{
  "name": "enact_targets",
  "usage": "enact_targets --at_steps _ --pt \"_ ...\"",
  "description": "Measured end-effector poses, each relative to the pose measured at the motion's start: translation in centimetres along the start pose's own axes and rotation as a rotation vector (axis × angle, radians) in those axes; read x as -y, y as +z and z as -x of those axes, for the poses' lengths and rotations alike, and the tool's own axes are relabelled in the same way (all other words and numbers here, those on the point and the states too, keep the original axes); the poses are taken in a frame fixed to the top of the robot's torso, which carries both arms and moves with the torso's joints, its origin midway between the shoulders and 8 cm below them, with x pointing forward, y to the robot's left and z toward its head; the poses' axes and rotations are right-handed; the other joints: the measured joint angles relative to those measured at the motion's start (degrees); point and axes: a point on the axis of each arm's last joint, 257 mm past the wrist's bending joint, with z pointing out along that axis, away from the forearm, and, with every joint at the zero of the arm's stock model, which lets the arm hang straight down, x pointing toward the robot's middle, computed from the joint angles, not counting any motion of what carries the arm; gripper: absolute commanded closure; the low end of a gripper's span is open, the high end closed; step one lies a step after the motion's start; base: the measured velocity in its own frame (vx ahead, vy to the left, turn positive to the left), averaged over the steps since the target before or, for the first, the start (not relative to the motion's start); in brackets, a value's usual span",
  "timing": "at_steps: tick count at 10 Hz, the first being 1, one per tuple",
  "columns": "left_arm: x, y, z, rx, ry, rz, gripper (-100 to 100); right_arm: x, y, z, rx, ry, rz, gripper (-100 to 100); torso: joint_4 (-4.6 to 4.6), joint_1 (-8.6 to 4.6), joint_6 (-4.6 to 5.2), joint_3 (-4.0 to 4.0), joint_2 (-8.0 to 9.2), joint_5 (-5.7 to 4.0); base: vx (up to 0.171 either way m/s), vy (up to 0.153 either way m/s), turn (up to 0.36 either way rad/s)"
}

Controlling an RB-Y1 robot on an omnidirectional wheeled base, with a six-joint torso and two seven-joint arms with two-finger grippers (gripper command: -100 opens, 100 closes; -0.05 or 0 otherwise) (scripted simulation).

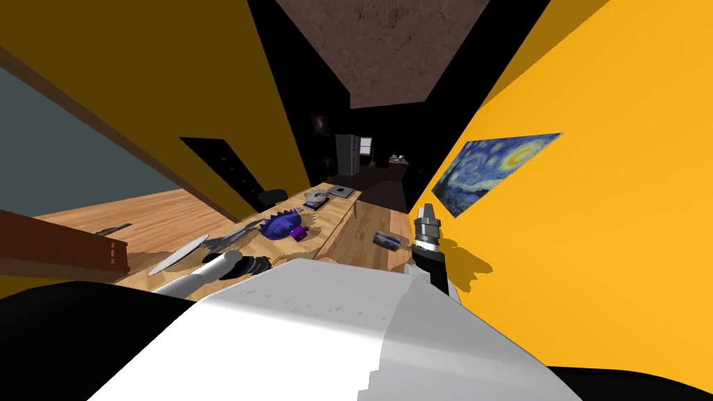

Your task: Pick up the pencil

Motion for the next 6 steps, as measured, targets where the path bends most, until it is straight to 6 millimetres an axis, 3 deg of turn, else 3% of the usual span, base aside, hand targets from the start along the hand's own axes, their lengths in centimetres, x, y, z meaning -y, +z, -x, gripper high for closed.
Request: enact_targets --at_steps 4,5,6 --pt "0.0 -1.3 5.6 0.077 -0.086 0.014 -100 0.0 0.0 0.0 0.0 0.0 0.0 0 -0.01 0.03 -0.01 -0.03 -0.06 0.01 0.019 0.029 -0.106" --pt "0.0 -1.3 5.7 0.079 -0.087 0.015 0 0.0 0.0 0.0 0.0 0.0 0.0 0 -0.01 -0.03 -0.03 -0.02 -0.03 0.01 0.0 0.0 0.0" --pt "0.0 -1.3 5.7 0.079 -0.087 0.015 -100 0.0 0.0 0.0 0.0 0.0 0.0 0 0.0 -0.08 -0.03 0.0 0.0 0.0 0.006 0.021 0.003"
